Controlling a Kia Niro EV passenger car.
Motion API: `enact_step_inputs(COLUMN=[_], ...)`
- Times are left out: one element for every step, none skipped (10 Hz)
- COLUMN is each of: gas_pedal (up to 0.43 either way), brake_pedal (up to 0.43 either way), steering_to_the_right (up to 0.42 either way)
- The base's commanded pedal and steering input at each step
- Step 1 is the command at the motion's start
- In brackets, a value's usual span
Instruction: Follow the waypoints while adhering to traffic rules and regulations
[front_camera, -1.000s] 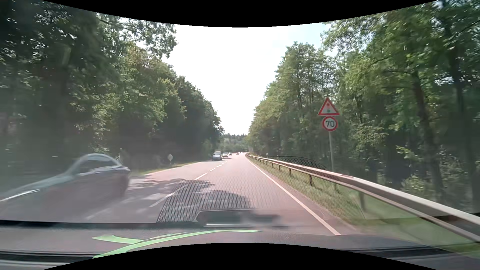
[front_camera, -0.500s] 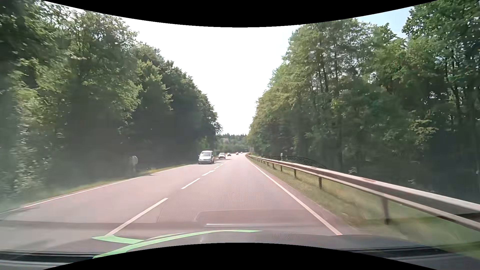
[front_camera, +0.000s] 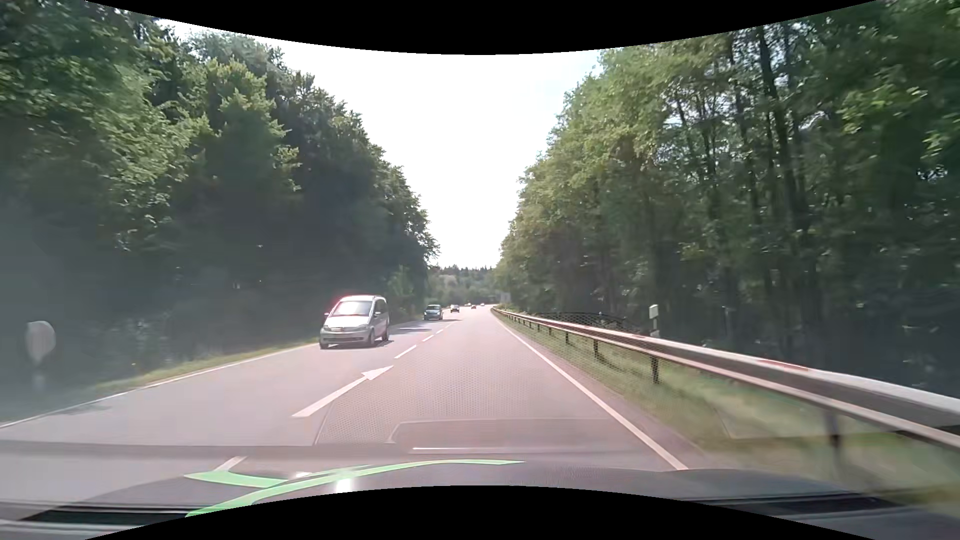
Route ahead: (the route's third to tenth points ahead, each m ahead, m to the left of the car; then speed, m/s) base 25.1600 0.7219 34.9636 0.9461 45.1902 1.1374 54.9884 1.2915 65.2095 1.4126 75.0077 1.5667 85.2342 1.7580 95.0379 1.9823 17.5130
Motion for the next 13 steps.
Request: enact_step_inputs(gas_pedal=[0.067, 0.067, 0.067, 0.067, 0.067, 0.067, 0.067, 0.067, 0.067, 0.067, 0.067, 0.067, 0.067], brake_pedal=[0.000, 0.000, 0.000, 0.000, 0.000, 0.000, 0.000, 0.000, 0.000, 0.000, 0.000, 0.000, 0.000], steering_to_the_right=[0.001, 0.001, 0.001, 0.001, 0.000, 0.001, 0.000, -0.001, -0.001, -0.002, -0.002, -0.002, -0.003])
